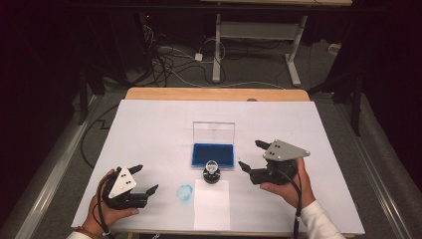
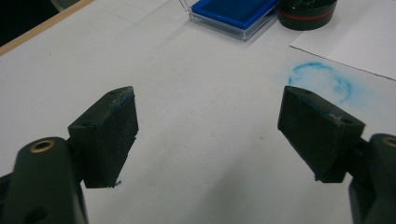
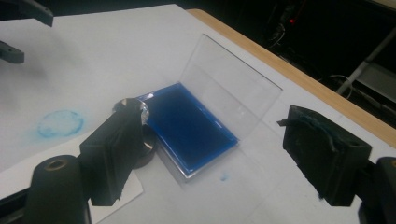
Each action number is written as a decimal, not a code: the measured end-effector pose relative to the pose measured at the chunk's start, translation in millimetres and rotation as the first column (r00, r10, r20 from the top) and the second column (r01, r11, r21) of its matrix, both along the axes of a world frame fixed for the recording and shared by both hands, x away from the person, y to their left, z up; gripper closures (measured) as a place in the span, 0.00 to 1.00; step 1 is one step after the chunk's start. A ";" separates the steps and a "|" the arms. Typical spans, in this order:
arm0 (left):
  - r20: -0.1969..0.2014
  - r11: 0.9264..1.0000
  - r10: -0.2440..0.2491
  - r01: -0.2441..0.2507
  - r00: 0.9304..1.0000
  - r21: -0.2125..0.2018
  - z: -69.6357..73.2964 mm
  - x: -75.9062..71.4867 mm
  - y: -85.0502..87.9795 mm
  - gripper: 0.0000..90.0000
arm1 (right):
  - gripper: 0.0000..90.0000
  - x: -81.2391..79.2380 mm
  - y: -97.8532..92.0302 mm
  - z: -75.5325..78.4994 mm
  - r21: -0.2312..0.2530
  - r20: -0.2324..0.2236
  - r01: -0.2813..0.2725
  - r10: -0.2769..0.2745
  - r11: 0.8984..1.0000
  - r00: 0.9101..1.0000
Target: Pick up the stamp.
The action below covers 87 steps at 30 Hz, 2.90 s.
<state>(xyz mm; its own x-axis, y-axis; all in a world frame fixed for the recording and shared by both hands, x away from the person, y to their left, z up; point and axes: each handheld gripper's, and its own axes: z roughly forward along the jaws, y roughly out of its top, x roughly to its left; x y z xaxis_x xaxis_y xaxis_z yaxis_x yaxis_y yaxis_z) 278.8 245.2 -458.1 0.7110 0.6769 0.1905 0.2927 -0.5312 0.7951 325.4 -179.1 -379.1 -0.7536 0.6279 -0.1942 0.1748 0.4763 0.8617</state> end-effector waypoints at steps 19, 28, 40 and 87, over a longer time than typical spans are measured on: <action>-0.023 1.000 -0.002 0.002 1.000 -0.001 -6.0 1.4 1.7 0.21 | 0.25 12.7 46.1 -13.1 -0.057 -0.122 -0.170 0.163 0.984 0.979; -0.017 1.000 0.017 -0.017 1.000 0.001 -5.8 1.4 0.0 0.22 | 0.27 14.4 50.0 -16.4 -0.064 -0.131 -0.182 0.173 0.981 0.976; -0.031 0.999 0.043 -0.043 0.999 0.013 -9.0 -5.6 6.0 0.23 | 0.26 18.3 64.9 -22.7 -0.077 -0.157 -0.221 0.207 0.972 0.966; -0.047 0.997 0.028 -0.024 0.999 0.072 -13.3 -10.8 5.1 0.25 | 0.60 47.5 99.8 -51.1 -0.191 -0.308 -0.251 0.185 0.949 0.933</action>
